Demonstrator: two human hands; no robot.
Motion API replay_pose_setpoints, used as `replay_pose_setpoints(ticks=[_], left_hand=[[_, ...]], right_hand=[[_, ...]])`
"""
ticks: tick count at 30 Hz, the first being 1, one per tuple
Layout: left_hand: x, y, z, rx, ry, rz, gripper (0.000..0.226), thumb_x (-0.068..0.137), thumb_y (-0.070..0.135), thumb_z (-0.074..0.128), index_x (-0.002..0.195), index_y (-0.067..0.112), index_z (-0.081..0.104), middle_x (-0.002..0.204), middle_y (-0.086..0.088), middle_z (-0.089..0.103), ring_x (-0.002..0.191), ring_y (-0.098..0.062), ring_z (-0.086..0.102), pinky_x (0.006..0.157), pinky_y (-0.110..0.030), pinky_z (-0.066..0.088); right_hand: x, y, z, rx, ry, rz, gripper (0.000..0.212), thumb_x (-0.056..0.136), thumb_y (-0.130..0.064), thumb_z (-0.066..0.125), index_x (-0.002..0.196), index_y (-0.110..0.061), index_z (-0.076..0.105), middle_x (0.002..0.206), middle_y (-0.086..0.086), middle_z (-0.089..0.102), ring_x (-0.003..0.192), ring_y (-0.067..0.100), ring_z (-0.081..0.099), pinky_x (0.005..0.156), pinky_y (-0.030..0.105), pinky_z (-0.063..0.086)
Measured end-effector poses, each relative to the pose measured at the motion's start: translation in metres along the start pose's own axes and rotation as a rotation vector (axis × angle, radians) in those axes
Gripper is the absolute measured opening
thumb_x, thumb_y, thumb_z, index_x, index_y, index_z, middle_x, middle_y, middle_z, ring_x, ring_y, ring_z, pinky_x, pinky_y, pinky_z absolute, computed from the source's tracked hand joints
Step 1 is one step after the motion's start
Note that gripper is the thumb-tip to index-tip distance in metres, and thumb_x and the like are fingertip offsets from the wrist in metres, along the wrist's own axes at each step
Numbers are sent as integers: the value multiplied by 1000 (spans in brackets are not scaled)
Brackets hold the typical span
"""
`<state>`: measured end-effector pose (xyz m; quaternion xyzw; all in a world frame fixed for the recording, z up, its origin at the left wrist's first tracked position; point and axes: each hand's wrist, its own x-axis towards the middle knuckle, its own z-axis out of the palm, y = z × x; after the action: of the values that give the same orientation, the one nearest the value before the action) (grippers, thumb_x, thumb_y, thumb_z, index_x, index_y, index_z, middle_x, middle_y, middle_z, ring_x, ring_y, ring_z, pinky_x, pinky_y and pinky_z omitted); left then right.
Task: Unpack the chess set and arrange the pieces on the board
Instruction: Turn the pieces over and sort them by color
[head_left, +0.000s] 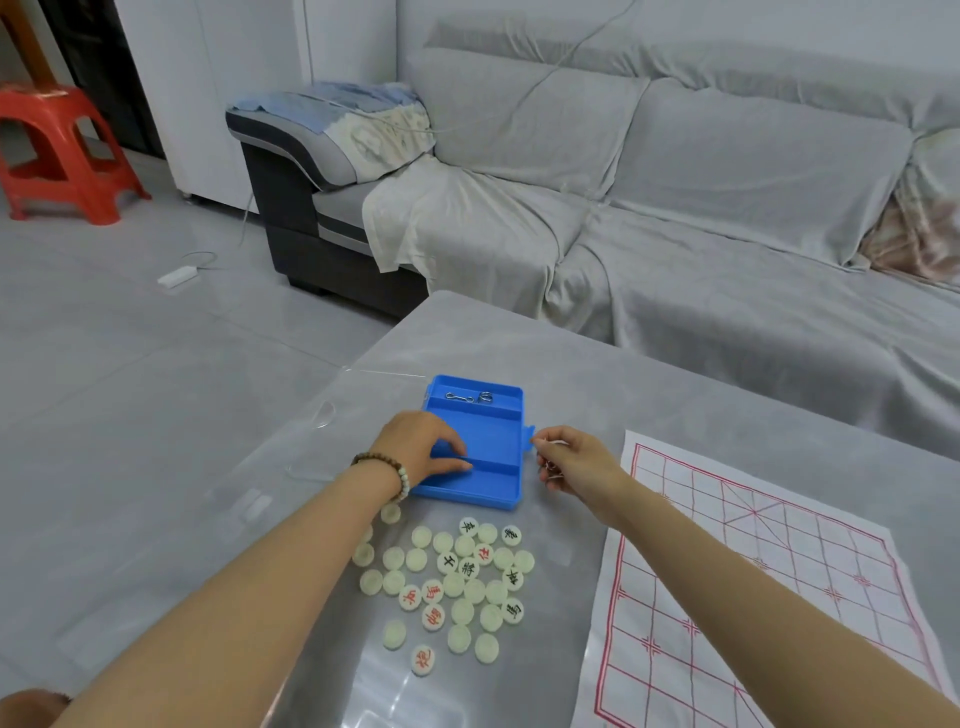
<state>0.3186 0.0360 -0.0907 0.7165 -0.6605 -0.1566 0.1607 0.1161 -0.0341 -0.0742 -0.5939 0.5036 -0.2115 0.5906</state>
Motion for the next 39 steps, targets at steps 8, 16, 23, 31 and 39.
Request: replay_pose_setpoints(ticks=[8,16,23,31,39], left_hand=[[20,56,-45,63,82,101,18,84,31,65,91,16,72,92,5,70,85,-12,61,83,-25,46],[15,194,-64,148,56,329,18,86,37,60,94,24,69,94,10,67,81,-5,55,87,-28,47],[-5,347,-7,171,-70,556,21,89,33,57,101,21,69,100,7,67,83,-3,51,83,-18,41],[-30,494,95,134,-231,722,22,89,34,56,101,20,68,100,5,67,84,-4,51,81,-18,40],[-55,543,186,123,-403,723,22,89,32,57,104,19,68,103,1,66,92,-12,56,77,-18,37]], right_hand=[[-24,-10,-31,64,-4,-82,13,96,-14,47,103,-7,56,75,5,55,60,13,53,56,20,46],[-102,-15,-143,139,143,-113,20,98,-16,44,108,-12,60,83,5,59,70,13,56,67,23,52],[-210,50,-292,345,330,15,25,100,-10,37,111,-4,59,92,11,62,76,19,61,58,19,55],[-313,118,-419,670,500,62,25,99,-5,37,117,5,52,100,17,63,90,24,62,67,25,57],[-343,178,-461,776,578,136,30,98,-5,38,123,9,48,105,18,61,93,24,61,71,26,56]])
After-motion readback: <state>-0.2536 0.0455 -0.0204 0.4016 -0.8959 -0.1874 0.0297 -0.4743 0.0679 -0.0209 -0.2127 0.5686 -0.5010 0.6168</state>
